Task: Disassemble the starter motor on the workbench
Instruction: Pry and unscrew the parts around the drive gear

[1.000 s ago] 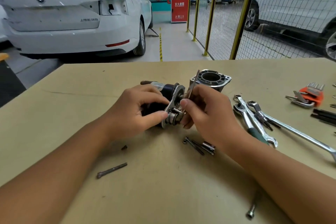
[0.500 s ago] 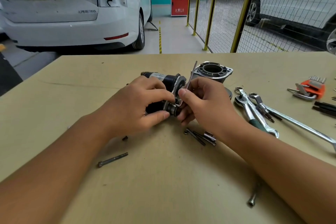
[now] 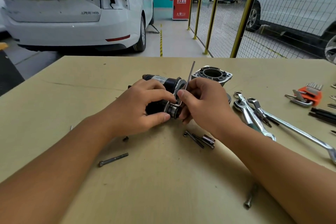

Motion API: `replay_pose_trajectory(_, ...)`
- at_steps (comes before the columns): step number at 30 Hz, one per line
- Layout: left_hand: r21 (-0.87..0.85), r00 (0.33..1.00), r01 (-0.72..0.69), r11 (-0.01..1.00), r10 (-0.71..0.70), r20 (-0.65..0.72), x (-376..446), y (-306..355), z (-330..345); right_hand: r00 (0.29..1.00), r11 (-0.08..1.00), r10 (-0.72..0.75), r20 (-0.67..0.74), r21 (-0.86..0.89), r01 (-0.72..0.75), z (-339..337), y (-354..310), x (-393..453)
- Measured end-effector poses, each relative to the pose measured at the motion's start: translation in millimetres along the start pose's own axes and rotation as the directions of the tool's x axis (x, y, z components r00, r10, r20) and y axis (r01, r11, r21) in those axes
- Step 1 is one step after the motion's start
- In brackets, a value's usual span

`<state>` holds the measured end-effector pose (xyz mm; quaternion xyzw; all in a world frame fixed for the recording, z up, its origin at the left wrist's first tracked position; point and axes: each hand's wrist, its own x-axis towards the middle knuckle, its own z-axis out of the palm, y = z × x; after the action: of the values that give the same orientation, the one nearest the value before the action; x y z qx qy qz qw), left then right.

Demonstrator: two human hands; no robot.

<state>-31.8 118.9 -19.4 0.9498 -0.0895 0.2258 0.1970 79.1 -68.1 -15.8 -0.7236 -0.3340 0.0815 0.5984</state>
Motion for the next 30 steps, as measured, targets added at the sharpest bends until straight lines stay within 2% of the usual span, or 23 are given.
replay_pose_trajectory(7,-0.077,0.999,0.04,0.996,-0.04,0.003,-1,2,-18,0.999,0.999,0.011,-0.042,-0.032,-0.012,1,-3,-4)
replay_pose_trajectory(8,-0.054,0.995,0.094,0.994,-0.095,-0.018,-2,-1,-25,0.999,0.999,0.011,-0.051,-0.033,-0.012,1,-4,-4)
replay_pose_trajectory(10,0.094,0.955,0.296,0.95,-0.294,-0.031,-4,-10,-47,0.999,0.999,0.016,-0.05,-0.029,-0.017,1,-4,-4)
replay_pose_trajectory(11,0.218,0.904,0.413,0.884,-0.426,0.016,-7,-17,-60,0.999,1.0,0.024,-0.041,-0.017,-0.025,1,-4,-3)
replay_pose_trajectory(12,0.343,0.821,0.511,0.788,-0.565,0.074,-12,-26,-74,0.999,0.999,0.034,-0.029,0.0,-0.034,1,-4,-2)
replay_pose_trajectory(14,0.481,0.575,0.645,0.593,-0.792,0.205,-27,-42,-99,0.999,0.999,0.036,-0.013,0.015,-0.035,0,-5,0)
replay_pose_trajectory(16,0.455,0.327,0.767,0.452,-0.886,0.329,-41,-47,-117,0.999,0.999,0.031,-0.01,0.01,-0.031,1,-6,0)
replay_pose_trajectory(17,0.432,0.239,0.809,0.4,-0.893,0.381,-46,-45,-121,0.999,0.999,0.032,-0.011,0.012,-0.032,1,-6,0)
replay_pose_trajectory(18,0.418,0.192,0.825,0.38,-0.884,0.426,-49,-43,-123,0.999,0.999,0.033,-0.011,0.016,-0.033,1,-7,0)
replay_pose_trajectory(19,0.413,0.173,0.827,0.381,-0.872,0.458,-48,-40,-122,0.999,0.999,0.033,-0.011,0.022,-0.032,1,-7,-1)
replay_pose_trajectory(21,0.398,0.182,0.825,0.403,-0.854,0.488,-44,-35,-116,0.999,0.999,0.033,-0.014,0.035,-0.032,2,-8,-2)
replay_pose_trajectory(25,0.363,0.263,0.815,0.452,-0.847,0.462,-32,-30,-100,1.0,1.0,0.007,-0.015,0.015,-0.006,2,-9,-5)
replay_pose_trajectory(27,0.357,0.344,0.797,0.487,-0.852,0.394,-27,-28,-90,1.0,1.0,-0.018,-0.013,-0.017,0.018,2,-10,-6)
replay_pose_trajectory(30,0.295,0.503,0.779,0.553,-0.833,0.232,-20,-29,-71,0.997,0.996,-0.07,0.015,-0.061,0.071,0,-11,-8)
